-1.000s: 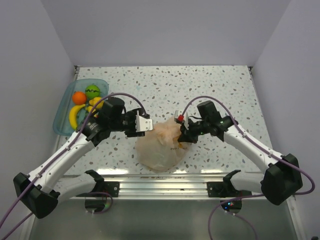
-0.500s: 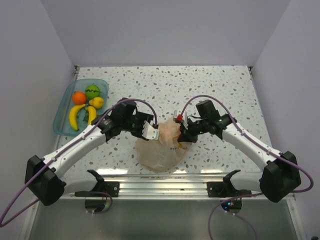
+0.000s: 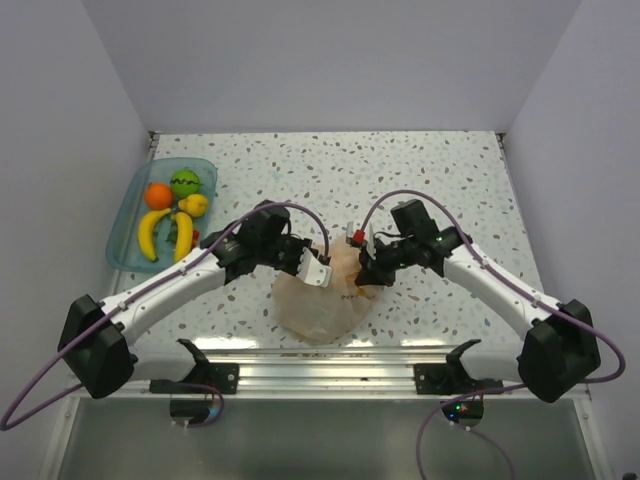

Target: Place the fake fruits into the plastic bag and tie a complex knot

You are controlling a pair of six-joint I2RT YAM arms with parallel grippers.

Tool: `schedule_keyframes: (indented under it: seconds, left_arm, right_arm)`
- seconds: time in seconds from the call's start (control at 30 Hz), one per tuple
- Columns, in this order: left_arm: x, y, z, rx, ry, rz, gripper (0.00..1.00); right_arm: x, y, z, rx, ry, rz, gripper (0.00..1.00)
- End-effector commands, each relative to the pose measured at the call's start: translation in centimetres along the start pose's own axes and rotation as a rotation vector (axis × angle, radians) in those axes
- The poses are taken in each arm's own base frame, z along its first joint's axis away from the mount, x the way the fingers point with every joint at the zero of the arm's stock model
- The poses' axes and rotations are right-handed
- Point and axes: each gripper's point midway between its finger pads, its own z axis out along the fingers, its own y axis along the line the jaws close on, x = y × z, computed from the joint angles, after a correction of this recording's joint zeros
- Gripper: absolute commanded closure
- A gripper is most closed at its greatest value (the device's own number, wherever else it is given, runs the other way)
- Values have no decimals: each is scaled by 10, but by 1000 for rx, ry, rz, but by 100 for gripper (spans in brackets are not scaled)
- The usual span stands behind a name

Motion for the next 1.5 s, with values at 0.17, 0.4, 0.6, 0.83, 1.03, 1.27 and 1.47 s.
schedule_keyframes:
  seconds: [0.17,0.4,0.6,0.83,1.03,1.27,1.47]
  left_arm:
    - [42,13,-39,-184,138,-88,100]
    - [87,19,-68,-261,240,-162,100]
    - [97,16,-71,-270,260,-221,100]
    - [120,21,-81,-304,302,-275,100]
    - [150,19,-86,-318,346,-343,100]
    - [169,7,-75,-304,365,-407,100]
    - [176,-23,-62,-239,366,-444,100]
  right_arm:
    - [10,5,-42,36,10,-34,100]
    - [30,-8,-80,81,51,30,100]
    - [44,-13,-93,100,103,17,100]
    - [58,-37,-117,178,136,40,100]
    - [80,-60,-131,229,177,84,100]
    - [119,-80,-134,283,236,142,100]
    - [149,-85,-130,312,286,194,100]
